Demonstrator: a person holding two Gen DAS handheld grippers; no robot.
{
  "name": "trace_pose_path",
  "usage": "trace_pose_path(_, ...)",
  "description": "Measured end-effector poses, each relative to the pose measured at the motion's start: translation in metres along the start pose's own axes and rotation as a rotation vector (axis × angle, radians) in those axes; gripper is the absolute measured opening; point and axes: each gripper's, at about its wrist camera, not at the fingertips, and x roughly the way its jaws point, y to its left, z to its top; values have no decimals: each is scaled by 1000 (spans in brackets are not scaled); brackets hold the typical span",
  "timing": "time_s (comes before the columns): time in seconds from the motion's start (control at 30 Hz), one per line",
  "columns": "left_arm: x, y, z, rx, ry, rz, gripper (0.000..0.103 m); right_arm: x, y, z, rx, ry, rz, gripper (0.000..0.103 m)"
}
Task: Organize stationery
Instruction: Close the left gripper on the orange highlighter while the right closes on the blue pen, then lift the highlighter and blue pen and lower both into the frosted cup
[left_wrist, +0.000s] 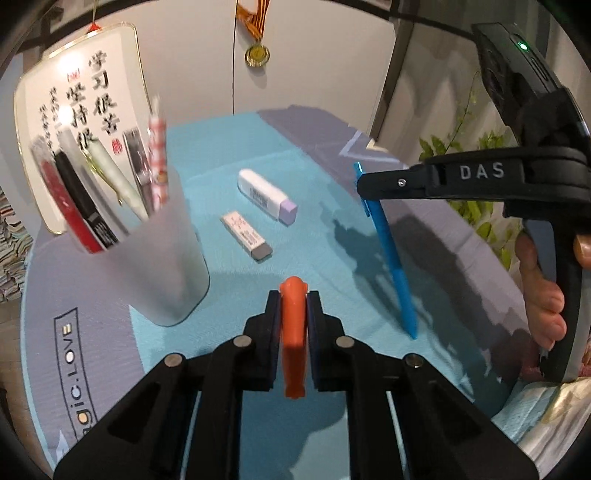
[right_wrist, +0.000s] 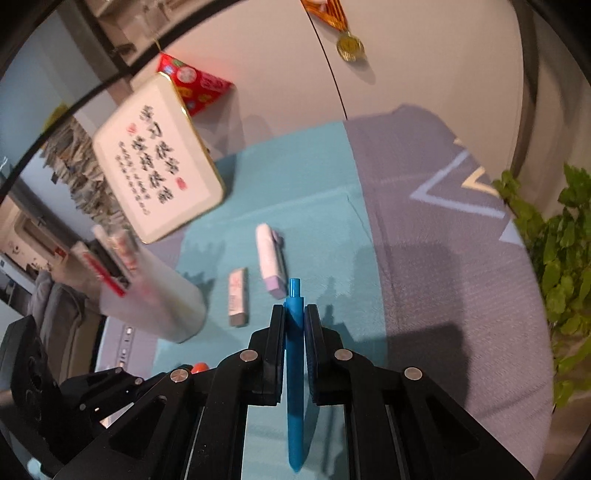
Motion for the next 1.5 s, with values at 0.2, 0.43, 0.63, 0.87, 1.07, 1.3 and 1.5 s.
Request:
trace_pose_path(0.2, -29, -4, -1, -16, -84, -19, 11, -33, 13, -8, -23, -79, 6, 11)
trace_pose_path(0.43, -52, 0, 4, -56, -145, -34, 11, -56, 32, -16, -72, -133, 10, 11)
trace_pose_path(0.63, -64, 5, 5, -82, -189, -13, 12, -73, 45, -19, -97, -180, 20, 11)
trace_pose_path(0.87, -77, 21, 1, -117, -225, 21, 12, -78, 65, -18, -145, -194, 25, 11)
trace_pose_path(1.07, -90, 36, 3, -142, -268, 54, 12, -78, 82, -17, -184, -195, 36, 11)
trace_pose_path(1.3, -108, 50, 14, -152, -343, 92, 12, -82, 112, -7, -256, -221, 44, 11)
trace_pose_path(1.5, -114, 63, 31, -168, -399, 91, 12, -84, 139, 5, -313, -257, 62, 11)
